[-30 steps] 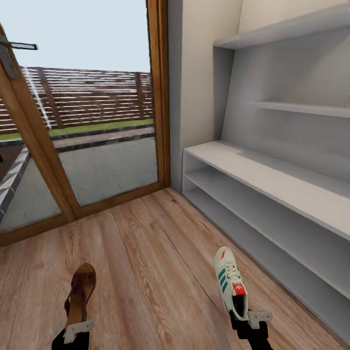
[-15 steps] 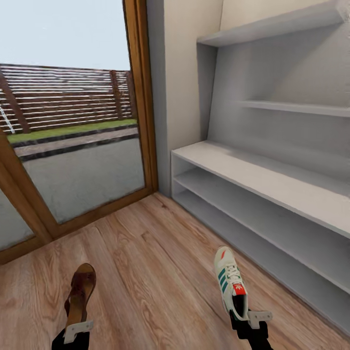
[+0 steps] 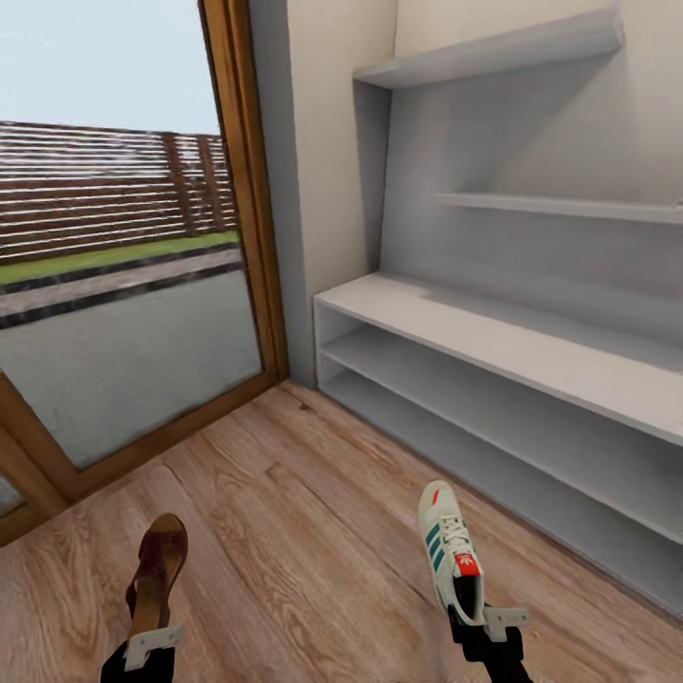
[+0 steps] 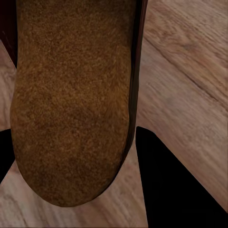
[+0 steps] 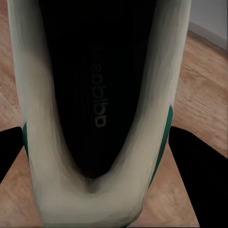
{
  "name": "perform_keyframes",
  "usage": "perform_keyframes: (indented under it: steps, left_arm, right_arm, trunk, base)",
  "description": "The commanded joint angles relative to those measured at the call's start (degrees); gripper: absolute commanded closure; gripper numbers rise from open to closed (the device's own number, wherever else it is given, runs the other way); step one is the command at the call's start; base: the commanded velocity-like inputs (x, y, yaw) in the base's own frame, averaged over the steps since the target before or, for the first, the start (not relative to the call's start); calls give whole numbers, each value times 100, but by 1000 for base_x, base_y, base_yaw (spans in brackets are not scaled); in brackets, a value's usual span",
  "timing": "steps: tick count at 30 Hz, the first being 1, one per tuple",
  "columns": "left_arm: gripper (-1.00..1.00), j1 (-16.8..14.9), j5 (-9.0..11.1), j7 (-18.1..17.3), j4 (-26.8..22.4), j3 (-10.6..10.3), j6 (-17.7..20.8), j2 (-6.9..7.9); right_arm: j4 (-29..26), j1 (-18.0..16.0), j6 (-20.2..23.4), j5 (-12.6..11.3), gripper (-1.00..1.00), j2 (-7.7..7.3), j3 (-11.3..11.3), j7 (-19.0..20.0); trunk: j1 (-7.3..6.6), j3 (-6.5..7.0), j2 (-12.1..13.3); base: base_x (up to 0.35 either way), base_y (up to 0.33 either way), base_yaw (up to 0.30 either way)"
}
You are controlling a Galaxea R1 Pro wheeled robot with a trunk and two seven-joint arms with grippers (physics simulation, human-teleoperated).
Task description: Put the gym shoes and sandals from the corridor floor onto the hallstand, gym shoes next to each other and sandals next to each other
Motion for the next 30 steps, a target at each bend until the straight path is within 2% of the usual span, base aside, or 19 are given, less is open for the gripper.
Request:
perform_keyframes:
  steps: [1,10,23,30]
  left_arm:
    - [100,-2,-17,14,3,1,-14,0]
    - [100,-2,-17,14,3,1,-14,0]
    - [100,-2,-19,14,3,1,-14,0]
    - [100,-2,-21,14,3,1,-14,0]
  right_arm:
    - [1,-4,-16,-38,100,-2,49,-17]
    - [1,-4,-16,-38,100,-2,49,-17]
    - [1,-4,-16,-38,100,-2,49,-17]
    - [1,-4,-16,-38,100,-2,49,-17]
  trunk:
    - [-1,-7,-2]
    - [-1,-16,-2]
    - [-1,-16,-2]
    - [-1,-16,-2]
  base:
    - [1,305,-268]
    - [56,312,-268]
    - [165,312,-268]
    - [36,100,-268]
